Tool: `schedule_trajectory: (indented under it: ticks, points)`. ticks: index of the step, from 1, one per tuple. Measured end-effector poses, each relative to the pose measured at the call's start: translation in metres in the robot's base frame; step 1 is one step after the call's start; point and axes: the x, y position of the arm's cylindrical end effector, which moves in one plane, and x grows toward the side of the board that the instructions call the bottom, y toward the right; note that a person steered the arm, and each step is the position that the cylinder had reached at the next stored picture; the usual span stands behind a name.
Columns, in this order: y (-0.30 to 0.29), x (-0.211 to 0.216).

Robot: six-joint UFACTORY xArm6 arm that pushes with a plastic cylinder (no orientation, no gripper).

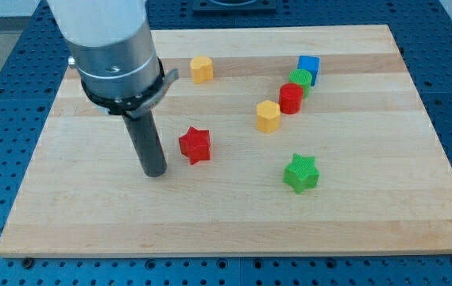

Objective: Move the red star closer to the yellow hexagon

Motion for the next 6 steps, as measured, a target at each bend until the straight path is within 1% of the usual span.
schedule_trajectory:
  ticks: [1,3,4,6]
  points:
    - [0.024,-0.007]
    - [0.040,-0.060]
    - [0.051,-0.074]
    - [0.057,-0.073]
